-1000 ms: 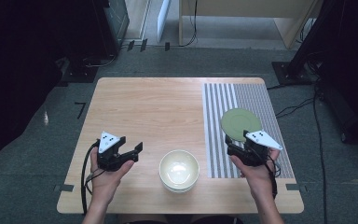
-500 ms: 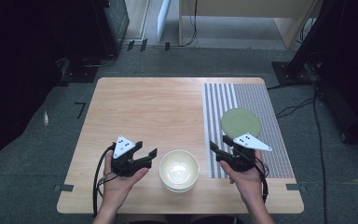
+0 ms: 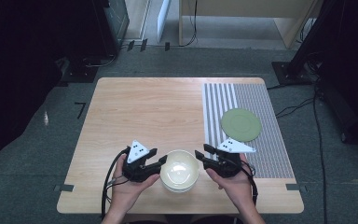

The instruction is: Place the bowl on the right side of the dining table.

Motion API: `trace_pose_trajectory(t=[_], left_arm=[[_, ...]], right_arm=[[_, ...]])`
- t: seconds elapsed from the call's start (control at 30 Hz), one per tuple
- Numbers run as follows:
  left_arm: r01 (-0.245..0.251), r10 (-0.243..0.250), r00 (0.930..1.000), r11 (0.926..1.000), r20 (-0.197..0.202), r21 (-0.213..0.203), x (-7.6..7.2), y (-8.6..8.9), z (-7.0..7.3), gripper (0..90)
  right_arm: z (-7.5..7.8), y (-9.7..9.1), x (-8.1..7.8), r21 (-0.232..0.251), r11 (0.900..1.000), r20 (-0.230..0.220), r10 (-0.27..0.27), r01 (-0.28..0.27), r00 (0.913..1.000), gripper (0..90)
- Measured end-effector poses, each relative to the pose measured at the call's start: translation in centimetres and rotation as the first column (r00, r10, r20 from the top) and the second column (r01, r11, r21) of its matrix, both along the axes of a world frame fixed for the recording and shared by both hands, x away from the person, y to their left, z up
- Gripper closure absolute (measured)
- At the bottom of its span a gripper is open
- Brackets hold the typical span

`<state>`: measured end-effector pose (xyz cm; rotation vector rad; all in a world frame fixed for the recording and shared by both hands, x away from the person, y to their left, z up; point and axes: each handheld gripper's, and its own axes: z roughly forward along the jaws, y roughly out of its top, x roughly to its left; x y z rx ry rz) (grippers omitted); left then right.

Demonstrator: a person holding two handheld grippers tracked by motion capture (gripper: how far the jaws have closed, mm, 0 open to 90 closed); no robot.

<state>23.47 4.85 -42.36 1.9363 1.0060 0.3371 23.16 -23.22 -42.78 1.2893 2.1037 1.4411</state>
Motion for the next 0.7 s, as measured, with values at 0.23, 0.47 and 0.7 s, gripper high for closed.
trace_pose_trajectory(t=[0.23, 0.47, 0.7], left_arm=[[0.024, -0.024, 0.9997, 0.9969, -0.012, 0.075, -0.1, -1.2, -0.6, 62.0], [0.022, -0.028, 0.9991, 0.9868, 0.031, 0.160, -0.2, -2.3, -1.0, 75.9], [0.026, -0.047, 0.9937, 0.9798, 0.102, 0.198, -0.2, -2.8, -1.2, 83.0]], right_arm=[[-0.7, 0.6, 0.0, 0.001, 1.0000, -0.047, 0.004, -0.004, 0.9989, 62.9], [-0.9, 1.4, -0.2, -0.014, 0.9997, -0.049, 0.018, -0.018, 0.9986, 60.4], [-1.3, 1.3, -0.3, -0.032, 0.9995, -0.053, -0.003, 0.001, 0.9986, 61.7]])
